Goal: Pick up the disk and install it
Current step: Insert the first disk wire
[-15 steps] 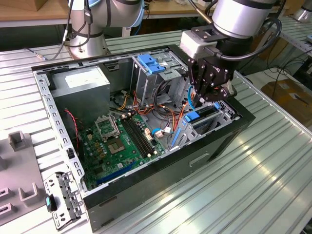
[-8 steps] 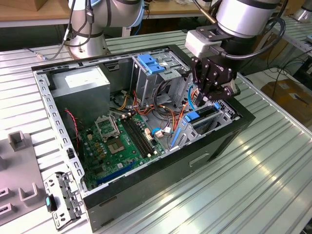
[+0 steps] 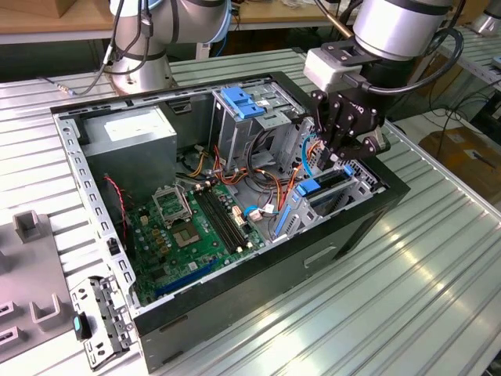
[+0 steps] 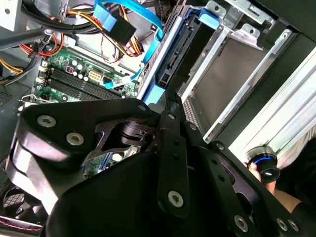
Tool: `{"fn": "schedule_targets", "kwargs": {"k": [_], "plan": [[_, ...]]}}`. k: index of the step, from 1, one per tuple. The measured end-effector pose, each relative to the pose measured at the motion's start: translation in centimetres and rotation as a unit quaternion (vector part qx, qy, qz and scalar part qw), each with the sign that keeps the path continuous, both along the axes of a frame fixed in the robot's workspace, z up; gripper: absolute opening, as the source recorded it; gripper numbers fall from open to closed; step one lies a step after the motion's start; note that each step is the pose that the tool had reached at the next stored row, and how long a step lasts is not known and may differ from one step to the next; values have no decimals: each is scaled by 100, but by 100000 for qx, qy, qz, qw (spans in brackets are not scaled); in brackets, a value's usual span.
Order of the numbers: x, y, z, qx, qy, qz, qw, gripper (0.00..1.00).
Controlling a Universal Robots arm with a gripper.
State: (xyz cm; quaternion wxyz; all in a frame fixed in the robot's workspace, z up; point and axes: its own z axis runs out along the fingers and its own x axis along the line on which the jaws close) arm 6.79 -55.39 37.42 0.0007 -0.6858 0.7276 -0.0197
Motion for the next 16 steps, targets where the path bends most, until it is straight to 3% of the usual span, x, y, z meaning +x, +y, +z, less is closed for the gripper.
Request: {"fn": "schedule_targets", "kwargs": {"k": [11,13,16], "plan": [[107,0,-4,-7,2,193,100000,11],[111,0,-4,-7,2,2081,99978,11],[113,0,0,-13,3,3307,99945,11]]}}
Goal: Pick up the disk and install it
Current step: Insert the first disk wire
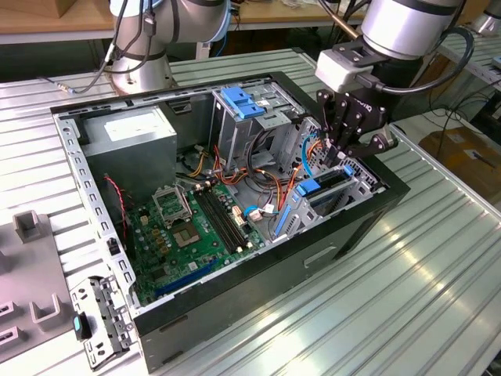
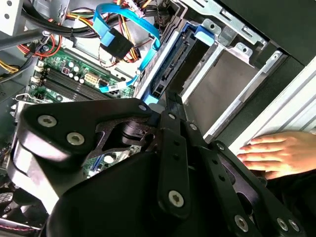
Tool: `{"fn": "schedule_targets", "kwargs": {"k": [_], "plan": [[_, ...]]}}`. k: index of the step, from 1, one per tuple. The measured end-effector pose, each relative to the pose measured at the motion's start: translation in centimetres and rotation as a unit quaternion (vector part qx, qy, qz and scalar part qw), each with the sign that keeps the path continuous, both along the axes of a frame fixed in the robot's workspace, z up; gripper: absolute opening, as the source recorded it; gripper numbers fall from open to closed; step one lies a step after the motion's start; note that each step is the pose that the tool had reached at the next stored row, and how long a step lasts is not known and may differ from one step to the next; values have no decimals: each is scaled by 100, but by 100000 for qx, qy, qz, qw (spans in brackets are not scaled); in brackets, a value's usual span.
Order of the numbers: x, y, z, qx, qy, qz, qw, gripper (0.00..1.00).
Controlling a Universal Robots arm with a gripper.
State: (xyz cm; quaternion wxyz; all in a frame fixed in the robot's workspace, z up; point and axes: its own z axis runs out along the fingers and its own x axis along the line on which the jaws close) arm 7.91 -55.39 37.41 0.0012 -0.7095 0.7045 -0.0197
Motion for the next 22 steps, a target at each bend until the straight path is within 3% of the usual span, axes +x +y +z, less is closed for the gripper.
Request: {"fn": "schedule_targets", "kwargs": {"k": [6,15,18,22], "plan": [[15,2,49,-35,-4,620,99998,11],[190,41,50,-49,0,1199,99993,11],[203,41,50,-44,3,3336,99944,11],[206,45,62,-41,2,3546,99937,11]]}}
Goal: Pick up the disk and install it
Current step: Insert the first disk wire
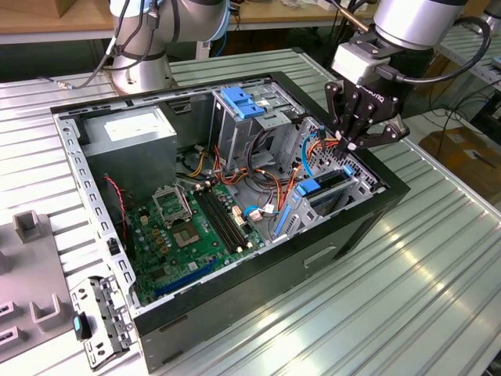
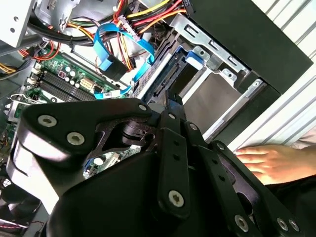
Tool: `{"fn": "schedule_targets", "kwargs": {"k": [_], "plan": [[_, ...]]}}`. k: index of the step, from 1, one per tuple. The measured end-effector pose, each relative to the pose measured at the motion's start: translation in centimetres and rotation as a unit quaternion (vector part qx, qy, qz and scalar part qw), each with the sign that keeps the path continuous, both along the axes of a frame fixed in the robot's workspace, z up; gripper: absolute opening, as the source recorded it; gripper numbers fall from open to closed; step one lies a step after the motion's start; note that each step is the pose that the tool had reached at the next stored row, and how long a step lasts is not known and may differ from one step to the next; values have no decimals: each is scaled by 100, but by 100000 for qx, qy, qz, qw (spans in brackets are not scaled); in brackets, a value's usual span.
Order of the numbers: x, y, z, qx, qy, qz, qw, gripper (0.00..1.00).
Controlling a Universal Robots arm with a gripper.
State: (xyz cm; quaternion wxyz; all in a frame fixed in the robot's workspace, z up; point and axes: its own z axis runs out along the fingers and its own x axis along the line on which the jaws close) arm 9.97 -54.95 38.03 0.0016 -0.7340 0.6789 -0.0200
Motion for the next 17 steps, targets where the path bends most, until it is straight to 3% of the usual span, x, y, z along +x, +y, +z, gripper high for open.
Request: {"fn": "schedule_targets", "kwargs": {"k": [17], "plan": [[220,15,1,-5,49,1120,99994,11]]}}
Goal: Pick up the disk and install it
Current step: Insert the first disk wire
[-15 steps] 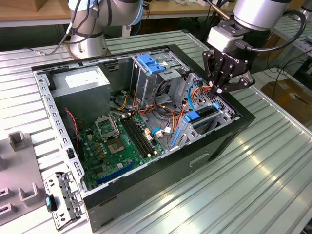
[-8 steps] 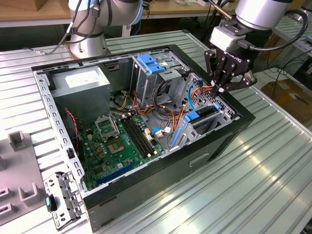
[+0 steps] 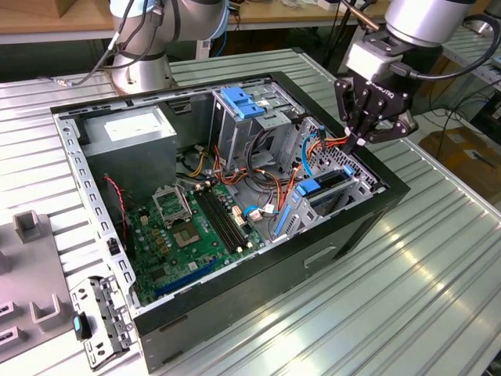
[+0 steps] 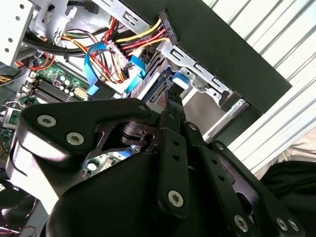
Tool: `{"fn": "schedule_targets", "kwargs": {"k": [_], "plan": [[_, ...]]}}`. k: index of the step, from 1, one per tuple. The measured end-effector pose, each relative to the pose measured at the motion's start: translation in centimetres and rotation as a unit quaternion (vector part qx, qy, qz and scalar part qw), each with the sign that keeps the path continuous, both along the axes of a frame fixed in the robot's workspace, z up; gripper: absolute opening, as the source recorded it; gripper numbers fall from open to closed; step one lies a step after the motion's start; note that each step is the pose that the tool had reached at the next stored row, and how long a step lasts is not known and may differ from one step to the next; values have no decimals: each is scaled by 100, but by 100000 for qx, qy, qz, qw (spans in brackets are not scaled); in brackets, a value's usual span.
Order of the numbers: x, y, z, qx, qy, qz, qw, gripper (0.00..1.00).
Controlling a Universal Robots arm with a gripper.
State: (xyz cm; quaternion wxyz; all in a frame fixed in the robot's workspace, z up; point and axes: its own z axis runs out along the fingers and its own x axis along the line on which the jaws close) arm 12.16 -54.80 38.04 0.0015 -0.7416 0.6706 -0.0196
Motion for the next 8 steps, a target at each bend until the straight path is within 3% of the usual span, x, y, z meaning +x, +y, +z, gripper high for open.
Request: {"fn": "schedule_targets", "kwargs": {"k": [8], "plan": [[17,0,-1,3,1,606,99998,11]]}}
